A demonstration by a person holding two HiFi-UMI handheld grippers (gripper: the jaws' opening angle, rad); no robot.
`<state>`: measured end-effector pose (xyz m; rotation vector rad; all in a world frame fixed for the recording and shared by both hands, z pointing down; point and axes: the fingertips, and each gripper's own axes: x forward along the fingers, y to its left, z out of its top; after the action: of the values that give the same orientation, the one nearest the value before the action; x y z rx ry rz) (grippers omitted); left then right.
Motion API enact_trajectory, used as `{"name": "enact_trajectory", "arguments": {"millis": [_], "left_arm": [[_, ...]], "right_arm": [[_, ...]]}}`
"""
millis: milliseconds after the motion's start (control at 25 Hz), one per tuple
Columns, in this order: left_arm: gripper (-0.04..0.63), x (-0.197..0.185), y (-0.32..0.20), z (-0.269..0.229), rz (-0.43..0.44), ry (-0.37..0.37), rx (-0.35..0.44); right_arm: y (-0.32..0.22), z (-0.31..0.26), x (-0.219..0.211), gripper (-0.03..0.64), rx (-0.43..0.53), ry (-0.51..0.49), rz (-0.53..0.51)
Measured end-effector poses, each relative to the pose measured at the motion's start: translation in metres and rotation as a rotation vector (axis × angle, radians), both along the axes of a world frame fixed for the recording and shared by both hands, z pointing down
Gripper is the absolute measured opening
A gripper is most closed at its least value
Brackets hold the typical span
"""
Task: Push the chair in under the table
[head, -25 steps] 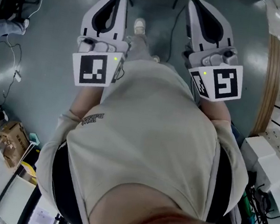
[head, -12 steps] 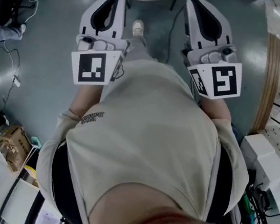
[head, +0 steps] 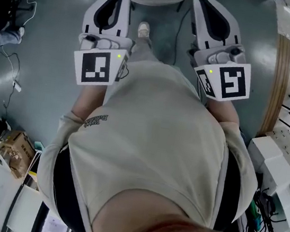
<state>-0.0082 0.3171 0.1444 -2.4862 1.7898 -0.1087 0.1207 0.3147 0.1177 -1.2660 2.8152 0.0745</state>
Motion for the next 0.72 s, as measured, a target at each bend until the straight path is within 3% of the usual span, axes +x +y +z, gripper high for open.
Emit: {"name": "enact_trajectory", "arguments": {"millis": [360,720], "left_arm": [[0.011,-0.034,-0.063,0.012,0.027,0.041,-0.055],[0.011,-0.072,-0.120,0.017,0.024,0.032,-0.062]], "right_arm": [[-0.060,0.012,-0.044,0.010,-0.047,0.024,0.007],[-0.116,0.016,-0.077,0.009,-0.063,0.042,0.009]]}}
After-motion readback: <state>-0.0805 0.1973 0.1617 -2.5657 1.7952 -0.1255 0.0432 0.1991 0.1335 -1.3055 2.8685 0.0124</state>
